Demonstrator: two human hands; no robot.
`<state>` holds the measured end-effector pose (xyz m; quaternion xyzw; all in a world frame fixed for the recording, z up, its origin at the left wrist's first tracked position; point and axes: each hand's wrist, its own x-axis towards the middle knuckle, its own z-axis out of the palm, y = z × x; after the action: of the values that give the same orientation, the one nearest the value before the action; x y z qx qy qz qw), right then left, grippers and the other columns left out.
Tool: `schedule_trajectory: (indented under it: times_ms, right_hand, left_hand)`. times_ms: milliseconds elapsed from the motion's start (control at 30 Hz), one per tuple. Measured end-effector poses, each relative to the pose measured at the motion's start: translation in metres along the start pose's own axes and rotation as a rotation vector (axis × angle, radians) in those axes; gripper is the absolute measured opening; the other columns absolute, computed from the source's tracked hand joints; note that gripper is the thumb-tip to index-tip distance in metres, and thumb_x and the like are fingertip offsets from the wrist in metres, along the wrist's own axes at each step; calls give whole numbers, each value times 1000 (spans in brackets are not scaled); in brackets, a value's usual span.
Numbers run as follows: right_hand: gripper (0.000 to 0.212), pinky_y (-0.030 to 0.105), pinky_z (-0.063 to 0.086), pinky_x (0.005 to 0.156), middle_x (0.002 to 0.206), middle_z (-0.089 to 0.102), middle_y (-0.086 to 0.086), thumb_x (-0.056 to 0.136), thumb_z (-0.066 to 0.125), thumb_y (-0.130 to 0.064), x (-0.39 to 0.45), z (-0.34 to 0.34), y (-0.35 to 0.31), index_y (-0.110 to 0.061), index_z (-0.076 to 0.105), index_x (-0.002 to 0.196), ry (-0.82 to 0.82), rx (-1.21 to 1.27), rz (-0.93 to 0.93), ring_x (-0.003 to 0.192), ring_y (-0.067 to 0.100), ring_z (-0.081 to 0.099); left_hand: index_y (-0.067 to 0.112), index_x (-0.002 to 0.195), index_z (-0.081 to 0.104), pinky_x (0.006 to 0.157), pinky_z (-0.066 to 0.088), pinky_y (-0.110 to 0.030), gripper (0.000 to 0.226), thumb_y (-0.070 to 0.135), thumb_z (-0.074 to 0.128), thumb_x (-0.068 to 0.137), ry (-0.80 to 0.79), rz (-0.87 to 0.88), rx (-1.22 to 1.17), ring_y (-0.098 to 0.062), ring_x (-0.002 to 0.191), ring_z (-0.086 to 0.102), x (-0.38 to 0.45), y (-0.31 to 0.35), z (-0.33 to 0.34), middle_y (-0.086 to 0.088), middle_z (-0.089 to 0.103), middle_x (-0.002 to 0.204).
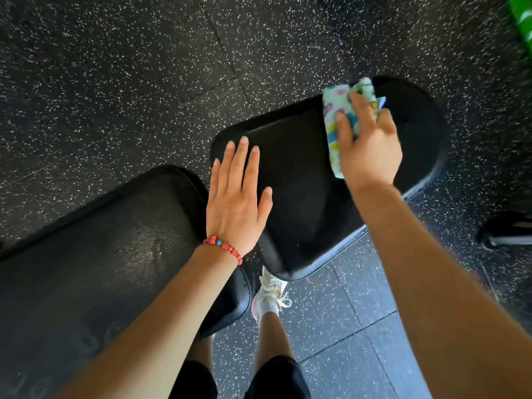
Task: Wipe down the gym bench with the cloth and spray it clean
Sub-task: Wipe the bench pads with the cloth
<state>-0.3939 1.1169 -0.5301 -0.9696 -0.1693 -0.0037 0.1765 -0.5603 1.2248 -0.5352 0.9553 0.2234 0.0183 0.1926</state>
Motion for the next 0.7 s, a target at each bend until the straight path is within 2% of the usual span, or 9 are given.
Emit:
schedule_trajectory:
  times_ms: [100, 233, 300, 367, 433, 500, 600, 700]
  right_hand:
    - [38, 40, 47, 64, 100, 57, 23, 92, 51, -33, -20, -1, -15, -18, 55, 127, -14, 26, -22, 89, 39, 56]
    - [32, 36, 51, 51, 77, 61, 20, 87, 56, -28, -46, -9, -17, -11, 66, 112, -90, 50, -361, 66, 34, 60]
    - [33, 38, 51, 51, 76, 61, 21, 87, 55, -29, -32, -12, -2, -12, 67, 113, -104, 8, -437, 66, 35, 61]
    - [36, 42, 50, 58, 89, 61, 24, 90, 54, -32, -9, -15, 17, -16, 61, 122, -89, -23, -325, 78, 39, 60]
    - [40, 43, 46, 69, 107, 56, 25, 93, 48, -37, 16, -18, 43, -24, 51, 131, -86, -29, -105, 94, 40, 55]
    - [41, 41, 44, 72, 113, 52, 22, 94, 45, -40, 29, -20, 57, -28, 46, 134, -53, -16, 48, 98, 39, 53]
    - [40, 40, 44, 71, 111, 53, 21, 94, 46, -37, 18, -16, 48, -26, 49, 132, -5, 5, 95, 98, 38, 53]
    - [37, 41, 47, 60, 94, 58, 24, 90, 55, -31, -18, -16, 28, -19, 58, 124, -45, 46, -48, 83, 40, 57]
  left_hand:
    - [-2, 139, 34, 111, 18, -49, 58, 29, 33, 90, -33, -7, 21, -37, 138, 23, 7, 1, 6, -20, 29, 149]
    - [-2, 139, 34, 111, 17, -48, 57, 30, 34, 92, -30, 27, 54, -37, 138, 23, 5, -4, 10, -21, 28, 149]
    - [-3, 139, 34, 111, 19, -50, 57, 29, 36, 92, -17, 34, 64, -38, 138, 24, 5, -4, 12, -22, 29, 148]
    - [-3, 138, 35, 110, 20, -51, 57, 28, 37, 91, -7, 23, 62, -38, 137, 24, 6, -3, 12, -23, 29, 148]
    - [-4, 138, 35, 110, 21, -53, 57, 27, 38, 90, 0, 10, 56, -38, 137, 24, 5, -2, 14, -23, 29, 148]
    - [-4, 138, 35, 110, 22, -54, 57, 27, 38, 90, 4, 2, 58, -38, 137, 24, 5, -1, 15, -23, 30, 148]
    - [-5, 138, 34, 110, 21, -54, 57, 27, 37, 91, 6, -2, 69, -39, 137, 23, 5, -1, 15, -24, 29, 147]
    - [-5, 138, 35, 110, 21, -53, 57, 26, 37, 90, 8, -2, 74, -40, 137, 24, 6, 1, 13, -24, 30, 147]
